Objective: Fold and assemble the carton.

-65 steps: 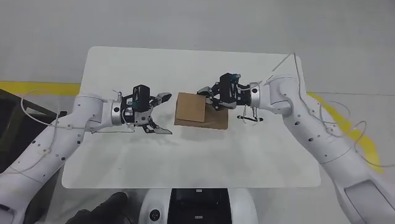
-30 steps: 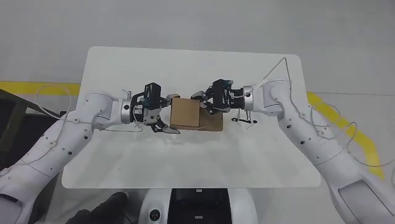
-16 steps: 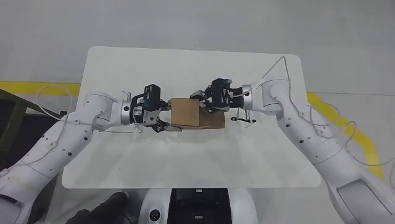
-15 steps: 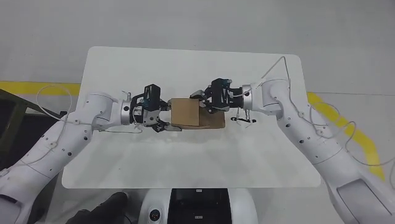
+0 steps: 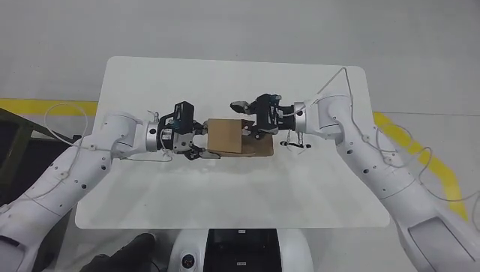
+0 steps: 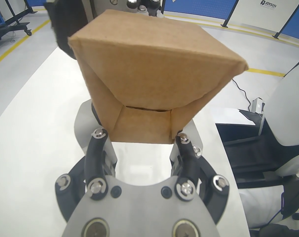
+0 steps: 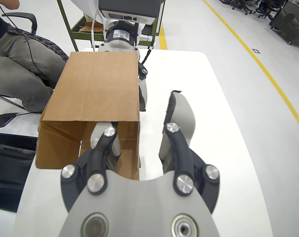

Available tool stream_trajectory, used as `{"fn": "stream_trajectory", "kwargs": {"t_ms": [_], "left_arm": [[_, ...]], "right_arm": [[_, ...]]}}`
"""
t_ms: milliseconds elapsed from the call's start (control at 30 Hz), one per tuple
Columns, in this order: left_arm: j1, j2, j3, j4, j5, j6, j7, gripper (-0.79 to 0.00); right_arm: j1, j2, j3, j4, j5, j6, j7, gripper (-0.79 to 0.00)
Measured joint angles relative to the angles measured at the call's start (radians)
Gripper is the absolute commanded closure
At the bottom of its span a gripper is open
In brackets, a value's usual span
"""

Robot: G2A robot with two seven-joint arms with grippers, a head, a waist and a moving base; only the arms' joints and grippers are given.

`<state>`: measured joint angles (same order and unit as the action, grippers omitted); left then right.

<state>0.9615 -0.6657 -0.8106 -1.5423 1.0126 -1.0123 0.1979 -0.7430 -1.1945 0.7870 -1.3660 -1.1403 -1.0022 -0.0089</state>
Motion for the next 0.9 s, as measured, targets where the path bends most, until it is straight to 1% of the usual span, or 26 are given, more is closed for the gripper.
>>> {"fn": "stream_trajectory", "kwargs": {"t_ms": [133,233,433,467,500,533,567,633,733,800,900], "left_arm": [[-0.001,0.003,0.004,0.01,-0.004,0.0,0.008,-0.382],[0.0,0.006,0.006,0.024,-0.008,0.0,0.017,-0.385],[0.001,0.016,0.002,0.053,-0.018,0.0,0.051,-0.388],[0.0,0.017,0.001,0.057,-0.02,0.0,0.059,-0.388],[0.0,0.019,0.001,0.06,-0.022,0.0,0.064,-0.388],[-0.001,0.02,0.001,0.062,-0.023,0.0,0.068,-0.388],[-0.002,0.021,0.001,0.063,-0.024,0.0,0.074,-0.388],[-0.004,0.023,0.0,0.063,-0.023,0.0,0.082,-0.385],[-0.007,0.027,0.001,0.055,-0.015,0.0,0.094,-0.385],[-0.007,0.03,0.004,0.044,-0.004,0.0,0.104,-0.385],[-0.006,0.036,0.01,0.03,0.013,0.0,0.117,-0.382]], "right_arm": [[-0.001,0.001,0.015,0.008,0.005,0.005,0.001,-0.785],[-0.013,0.009,0.048,0.01,0.01,0.01,-0.009,-0.785],[-0.085,0.04,0.151,-0.022,0.022,0.007,-0.036,-0.785],[-0.104,0.046,0.17,-0.034,0.027,-0.002,-0.044,-0.64],[-0.117,0.05,0.182,-0.043,0.03,-0.007,-0.049,-0.606],[-0.129,0.053,0.19,-0.052,0.032,-0.01,-0.053,-0.616],[-0.143,0.057,0.196,-0.063,0.035,-0.011,-0.056,-0.646],[-0.158,0.062,0.199,-0.073,0.034,-0.01,-0.053,-0.754],[-0.169,0.067,0.202,-0.075,0.033,-0.01,-0.05,-0.751],[-0.168,0.067,0.201,-0.07,0.034,-0.01,-0.052,-0.727],[-0.159,0.066,0.196,-0.053,0.037,-0.01,-0.061,-0.714]]}}
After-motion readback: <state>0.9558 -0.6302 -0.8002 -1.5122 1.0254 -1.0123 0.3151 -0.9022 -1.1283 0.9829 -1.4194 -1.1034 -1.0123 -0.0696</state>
